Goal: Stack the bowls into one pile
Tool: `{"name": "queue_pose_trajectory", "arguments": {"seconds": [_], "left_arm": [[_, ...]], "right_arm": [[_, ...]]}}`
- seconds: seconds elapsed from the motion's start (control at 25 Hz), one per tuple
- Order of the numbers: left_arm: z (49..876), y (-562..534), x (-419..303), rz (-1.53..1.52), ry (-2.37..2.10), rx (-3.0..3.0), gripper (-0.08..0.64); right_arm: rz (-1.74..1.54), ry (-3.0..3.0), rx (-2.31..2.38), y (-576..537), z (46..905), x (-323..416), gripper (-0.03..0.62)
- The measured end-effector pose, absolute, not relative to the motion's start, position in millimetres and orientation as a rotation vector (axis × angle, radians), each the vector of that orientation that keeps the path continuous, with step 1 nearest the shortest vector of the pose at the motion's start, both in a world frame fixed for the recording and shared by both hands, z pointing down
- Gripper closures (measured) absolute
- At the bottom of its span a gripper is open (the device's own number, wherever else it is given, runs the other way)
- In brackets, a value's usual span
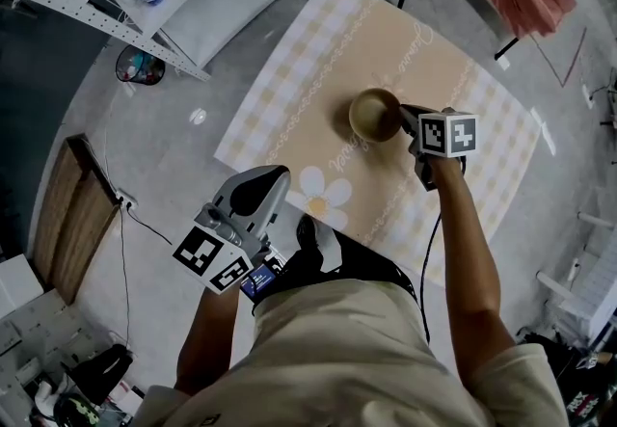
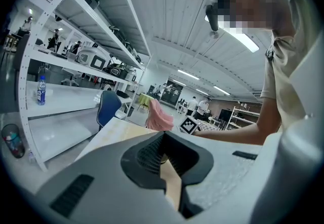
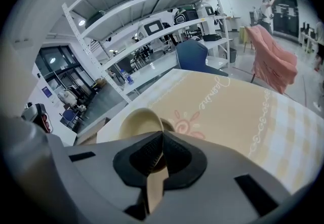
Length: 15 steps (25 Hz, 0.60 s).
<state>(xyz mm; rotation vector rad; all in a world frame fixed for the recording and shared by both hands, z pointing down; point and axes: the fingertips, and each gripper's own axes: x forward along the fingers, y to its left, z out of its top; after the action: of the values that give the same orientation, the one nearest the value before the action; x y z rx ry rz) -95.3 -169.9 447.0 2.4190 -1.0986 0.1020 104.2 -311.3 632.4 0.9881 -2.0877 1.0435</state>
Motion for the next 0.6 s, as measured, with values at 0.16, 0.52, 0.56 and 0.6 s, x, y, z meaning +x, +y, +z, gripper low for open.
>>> {"name": "queue_pose_trajectory", "arguments": {"seconds": [0.16, 0.52, 0.56, 0.6], "left_arm": [[446, -166, -98, 0.099, -1.103, 2.421, 0.554], [440, -159, -104, 0.097, -1.119, 2.422, 0.555], [439, -158, -104, 0.096, -1.119, 2.424, 0.555], [439, -158, -103, 0.094, -1.117, 2.427, 0.555]], "right_arm": [[1.02, -2.074, 0.985, -308, 635, 102, 0.586], [0.968, -2.049, 1.003, -307, 637, 104, 0.584], [0.962, -2.045, 1.008, -307, 637, 105, 0.584], [0.953, -2.04, 1.014, -307, 636, 108, 0.584]]}}
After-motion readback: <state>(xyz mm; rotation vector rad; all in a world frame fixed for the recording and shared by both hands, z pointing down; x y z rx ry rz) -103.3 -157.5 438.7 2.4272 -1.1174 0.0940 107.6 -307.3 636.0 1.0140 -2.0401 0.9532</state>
